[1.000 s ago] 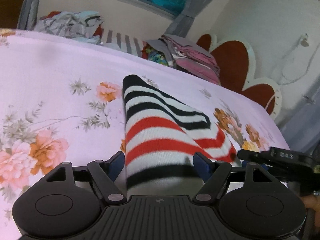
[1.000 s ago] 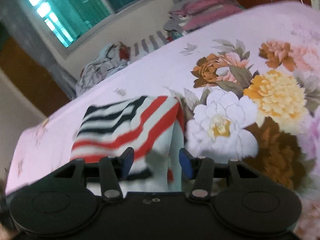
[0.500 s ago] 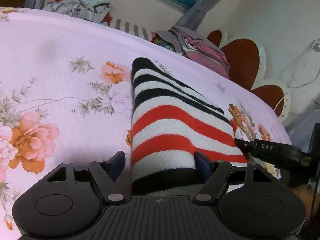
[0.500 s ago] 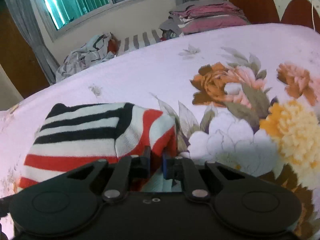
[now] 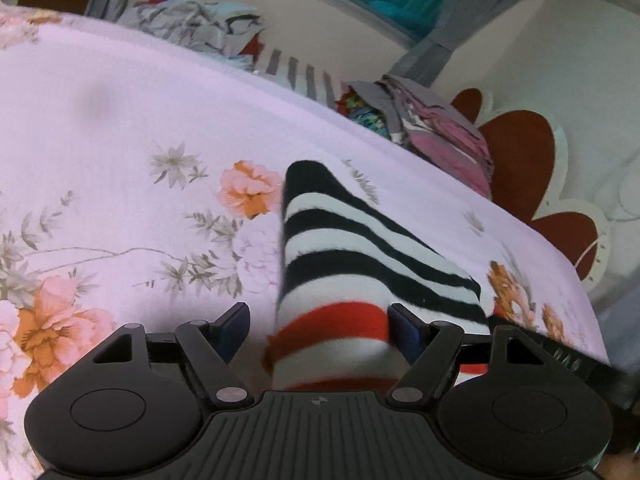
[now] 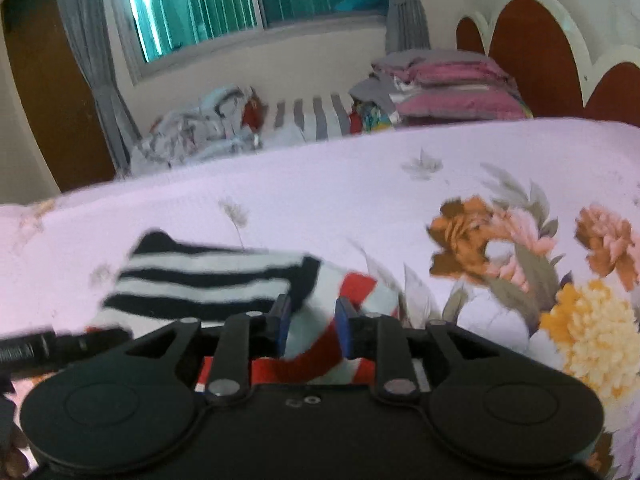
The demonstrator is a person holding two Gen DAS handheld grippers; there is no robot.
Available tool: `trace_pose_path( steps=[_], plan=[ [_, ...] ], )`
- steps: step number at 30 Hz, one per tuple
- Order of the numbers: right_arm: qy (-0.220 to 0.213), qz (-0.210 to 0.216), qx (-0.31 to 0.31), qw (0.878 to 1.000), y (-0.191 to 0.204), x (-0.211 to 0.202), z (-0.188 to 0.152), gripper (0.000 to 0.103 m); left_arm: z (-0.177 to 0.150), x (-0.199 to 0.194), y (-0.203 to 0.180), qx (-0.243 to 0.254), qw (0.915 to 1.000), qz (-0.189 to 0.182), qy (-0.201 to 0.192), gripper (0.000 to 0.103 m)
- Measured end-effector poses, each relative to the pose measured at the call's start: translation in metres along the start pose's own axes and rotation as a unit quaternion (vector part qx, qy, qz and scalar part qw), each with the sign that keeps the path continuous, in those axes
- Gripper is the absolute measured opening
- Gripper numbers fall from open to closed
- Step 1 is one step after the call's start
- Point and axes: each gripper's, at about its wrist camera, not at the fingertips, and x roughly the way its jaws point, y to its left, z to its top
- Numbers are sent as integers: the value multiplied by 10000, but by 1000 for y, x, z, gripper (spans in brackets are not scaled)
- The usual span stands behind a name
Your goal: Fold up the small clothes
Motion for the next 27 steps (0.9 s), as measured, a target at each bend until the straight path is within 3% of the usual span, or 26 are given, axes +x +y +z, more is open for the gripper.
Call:
trace_pose_path(
  steps=[6,17,27],
  plan=[
    [8,-66,63,10000,-10,7,-2,22,0,3,-2,61,9999,86,49,76],
    [-247,377,-107,9989,2,-62,-21,35,-17,-38,-21,663,9976,144,97,77],
    [145,58,-317,9994,-6,-67,-56,35,-37,-51,-27,958,9948,314,124,77]
  ],
)
